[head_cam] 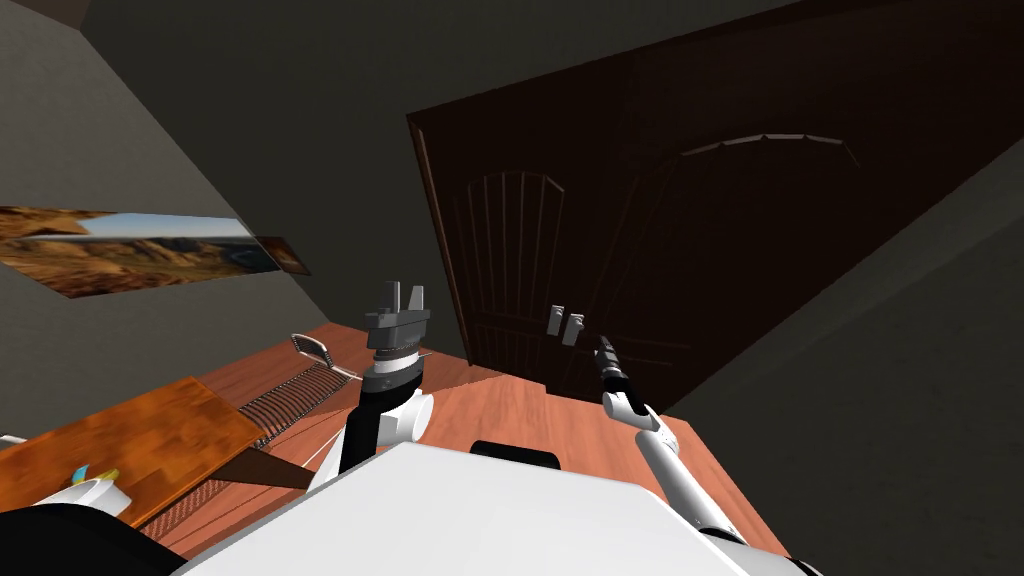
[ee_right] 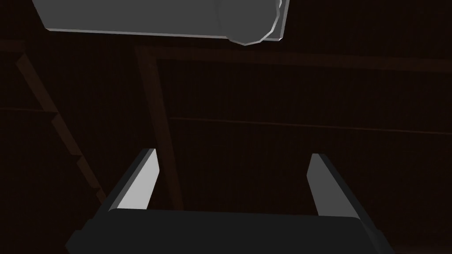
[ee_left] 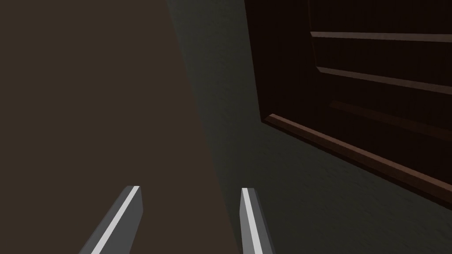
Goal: Pull the door open
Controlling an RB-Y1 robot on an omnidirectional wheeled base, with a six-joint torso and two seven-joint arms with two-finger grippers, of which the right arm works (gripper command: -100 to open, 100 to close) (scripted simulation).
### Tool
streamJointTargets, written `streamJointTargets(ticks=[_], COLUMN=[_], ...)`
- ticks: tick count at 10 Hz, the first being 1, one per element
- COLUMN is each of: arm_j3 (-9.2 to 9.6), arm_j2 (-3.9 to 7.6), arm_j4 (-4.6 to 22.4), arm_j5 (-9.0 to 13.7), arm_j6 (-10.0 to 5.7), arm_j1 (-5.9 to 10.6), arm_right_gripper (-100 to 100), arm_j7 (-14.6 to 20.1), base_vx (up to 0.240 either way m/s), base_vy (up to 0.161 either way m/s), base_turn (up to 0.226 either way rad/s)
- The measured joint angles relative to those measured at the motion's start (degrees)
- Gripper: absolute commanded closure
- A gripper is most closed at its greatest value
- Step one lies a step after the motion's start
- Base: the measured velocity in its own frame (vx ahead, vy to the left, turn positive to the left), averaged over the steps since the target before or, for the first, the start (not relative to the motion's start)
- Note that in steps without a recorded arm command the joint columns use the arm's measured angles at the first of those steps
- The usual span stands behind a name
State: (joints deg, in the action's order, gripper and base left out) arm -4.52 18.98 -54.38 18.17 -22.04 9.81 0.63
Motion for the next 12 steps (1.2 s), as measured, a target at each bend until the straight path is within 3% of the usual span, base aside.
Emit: streamJointTargets(ticks=[3, 7, 8, 12], arm_j3=[-1.00, -0.01, 0.07, 0.25], arm_j2=[0.75, -0.34, -0.41, -0.56], arm_j4=[1.91, 1.63, 1.63, 1.56], arm_j5=[0.19, -0.08, -0.09, -0.15], arm_j6=[-0.72, -0.80, -0.85, -0.79], arm_j1=[-0.30, 1.51, 1.63, 1.65], arm_right_gripper=[-100, -100, 100, 100], arm_j7=[0.05, -0.01, 0.02, -0.05], base_vx=[0.144, 0.185, -0.009, -0.027], base_vy=[-0.103, 0.108, -0.009, -0.015], base_turn=[0.003, 0.124, -0.028, 0.012])
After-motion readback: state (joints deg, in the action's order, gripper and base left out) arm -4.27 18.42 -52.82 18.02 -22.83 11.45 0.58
